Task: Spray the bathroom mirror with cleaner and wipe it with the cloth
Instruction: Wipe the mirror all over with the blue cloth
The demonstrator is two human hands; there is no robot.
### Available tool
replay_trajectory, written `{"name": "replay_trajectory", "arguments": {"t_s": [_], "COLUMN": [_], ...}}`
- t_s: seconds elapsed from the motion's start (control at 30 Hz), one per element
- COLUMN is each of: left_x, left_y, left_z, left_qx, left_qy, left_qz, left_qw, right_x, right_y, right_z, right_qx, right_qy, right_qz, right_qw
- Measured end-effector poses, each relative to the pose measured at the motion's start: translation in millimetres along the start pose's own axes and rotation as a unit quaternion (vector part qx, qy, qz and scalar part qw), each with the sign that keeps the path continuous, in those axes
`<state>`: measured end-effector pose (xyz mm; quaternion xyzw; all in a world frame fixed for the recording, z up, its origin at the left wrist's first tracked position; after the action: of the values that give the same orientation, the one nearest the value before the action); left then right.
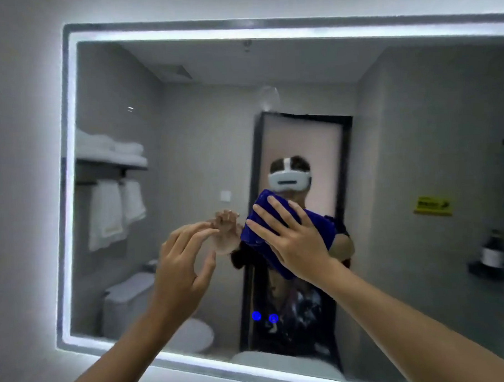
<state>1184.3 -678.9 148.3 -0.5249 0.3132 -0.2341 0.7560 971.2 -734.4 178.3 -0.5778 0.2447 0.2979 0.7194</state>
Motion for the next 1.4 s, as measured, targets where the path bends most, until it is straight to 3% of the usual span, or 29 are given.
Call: {"name": "replay_trajectory", "arguments": {"t_s": [0.33, 0.63, 0.9, 1.13, 1.27, 1.4], "left_x": [71.2, 63.3, 6.0, -57.6, -89.7, -98.4], "left_y": [17.8, -8.0, -33.4, -56.1, -67.7, -94.7], "left_z": [79.3, 75.1, 15.4, -42.0, -63.7, -66.8], "left_qx": [-0.041, -0.035, -0.016, -0.006, 0.001, 0.014], "left_qy": [-0.028, -0.039, -0.019, 0.014, 0.04, 0.021], "left_qz": [0.056, 0.05, -0.008, -0.07, -0.094, -0.1], "left_qw": [0.997, 0.997, 1.0, 0.997, 0.995, 0.995], "right_x": [115.1, 108.3, -1.2, -117.5, -169.9, -184.7], "right_y": [-91.4, -93.3, -58.3, 25.9, 88.1, 96.1], "right_z": [-40.4, -41.5, -6.7, 40.8, 60.7, 63.0], "right_qx": [0.035, 0.069, -0.01, -0.06, -0.073, -0.058], "right_qy": [-0.031, -0.04, 0.005, 0.064, 0.114, 0.123], "right_qz": [0.028, 0.062, -0.027, -0.145, -0.231, -0.236], "right_qw": [0.998, 0.995, 1.0, 0.986, 0.964, 0.962]}}
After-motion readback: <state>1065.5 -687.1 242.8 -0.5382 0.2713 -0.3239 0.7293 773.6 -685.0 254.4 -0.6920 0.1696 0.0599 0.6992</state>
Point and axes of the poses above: each hand's wrist, its own y-axis away from the middle knuckle, its own z-axis out of the back of the hand, x = y × z, the point moved 6 cm from there along -y, towards the middle knuckle, and after that the axes turned 4 degrees about z, right-handed, at the moved point
